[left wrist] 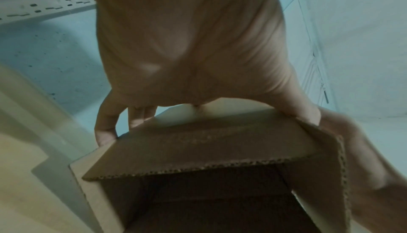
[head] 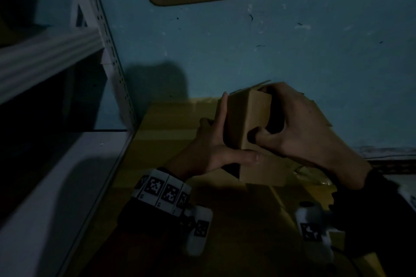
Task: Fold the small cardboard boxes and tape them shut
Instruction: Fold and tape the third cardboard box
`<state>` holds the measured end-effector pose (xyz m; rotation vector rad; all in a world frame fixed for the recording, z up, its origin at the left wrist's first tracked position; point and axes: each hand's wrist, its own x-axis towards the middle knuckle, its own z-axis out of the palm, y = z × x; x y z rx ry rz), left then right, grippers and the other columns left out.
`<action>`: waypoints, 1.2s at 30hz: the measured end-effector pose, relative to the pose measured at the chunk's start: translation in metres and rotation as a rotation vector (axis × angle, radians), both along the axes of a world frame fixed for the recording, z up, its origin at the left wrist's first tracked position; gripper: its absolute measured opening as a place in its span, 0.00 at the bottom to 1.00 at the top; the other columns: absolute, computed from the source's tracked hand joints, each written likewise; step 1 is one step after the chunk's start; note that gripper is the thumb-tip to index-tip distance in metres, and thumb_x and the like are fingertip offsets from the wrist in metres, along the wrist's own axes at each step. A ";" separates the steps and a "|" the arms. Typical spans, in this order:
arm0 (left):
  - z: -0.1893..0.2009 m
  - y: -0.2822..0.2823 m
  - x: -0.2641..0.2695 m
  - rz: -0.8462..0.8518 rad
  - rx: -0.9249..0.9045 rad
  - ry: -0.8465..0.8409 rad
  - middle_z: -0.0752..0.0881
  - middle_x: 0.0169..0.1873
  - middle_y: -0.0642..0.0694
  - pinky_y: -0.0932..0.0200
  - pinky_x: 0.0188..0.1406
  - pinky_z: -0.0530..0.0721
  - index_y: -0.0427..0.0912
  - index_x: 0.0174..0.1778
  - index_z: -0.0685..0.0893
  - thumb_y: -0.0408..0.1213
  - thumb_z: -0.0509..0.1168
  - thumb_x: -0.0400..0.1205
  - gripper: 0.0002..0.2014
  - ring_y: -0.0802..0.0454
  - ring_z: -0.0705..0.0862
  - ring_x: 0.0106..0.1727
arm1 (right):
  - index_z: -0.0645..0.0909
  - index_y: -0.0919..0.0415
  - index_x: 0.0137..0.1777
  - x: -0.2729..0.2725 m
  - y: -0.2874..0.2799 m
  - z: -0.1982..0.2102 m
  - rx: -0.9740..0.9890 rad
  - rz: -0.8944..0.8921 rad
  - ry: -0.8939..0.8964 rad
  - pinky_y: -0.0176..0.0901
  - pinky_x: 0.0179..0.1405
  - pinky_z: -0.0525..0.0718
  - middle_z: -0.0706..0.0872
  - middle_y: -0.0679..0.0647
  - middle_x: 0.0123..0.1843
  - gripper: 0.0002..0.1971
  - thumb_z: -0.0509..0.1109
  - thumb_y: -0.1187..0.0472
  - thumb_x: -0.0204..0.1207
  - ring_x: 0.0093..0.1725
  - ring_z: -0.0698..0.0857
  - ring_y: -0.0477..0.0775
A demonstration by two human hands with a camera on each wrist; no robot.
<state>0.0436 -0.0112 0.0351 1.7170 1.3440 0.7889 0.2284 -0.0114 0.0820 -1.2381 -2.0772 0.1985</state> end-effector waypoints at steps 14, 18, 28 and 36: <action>-0.002 0.000 0.005 0.048 0.017 -0.003 0.60 0.67 0.50 0.34 0.72 0.73 0.79 0.76 0.29 0.54 0.84 0.62 0.68 0.42 0.61 0.76 | 0.74 0.54 0.56 -0.011 0.002 -0.008 -0.059 -0.068 0.165 0.39 0.31 0.70 0.80 0.49 0.48 0.26 0.71 0.47 0.58 0.43 0.80 0.46; 0.000 -0.002 0.009 0.070 0.018 0.034 0.56 0.78 0.41 0.27 0.72 0.68 0.83 0.73 0.29 0.63 0.82 0.54 0.70 0.33 0.56 0.80 | 0.75 0.55 0.54 -0.013 0.004 -0.010 -0.078 -0.077 0.211 0.41 0.32 0.71 0.80 0.51 0.48 0.27 0.69 0.46 0.54 0.42 0.80 0.50; -0.004 0.000 0.011 0.090 0.052 0.009 0.61 0.69 0.45 0.30 0.70 0.72 0.81 0.74 0.29 0.56 0.85 0.59 0.70 0.38 0.63 0.75 | 0.74 0.52 0.57 -0.012 0.006 -0.007 -0.142 -0.062 0.285 0.37 0.30 0.71 0.81 0.48 0.49 0.27 0.71 0.48 0.55 0.42 0.81 0.42; -0.006 0.005 0.000 0.045 0.062 -0.002 0.60 0.75 0.45 0.33 0.72 0.69 0.79 0.75 0.27 0.66 0.78 0.56 0.68 0.44 0.58 0.77 | 0.75 0.53 0.66 -0.007 0.005 -0.008 -0.139 0.045 0.286 0.48 0.46 0.86 0.80 0.53 0.59 0.30 0.72 0.51 0.62 0.54 0.82 0.51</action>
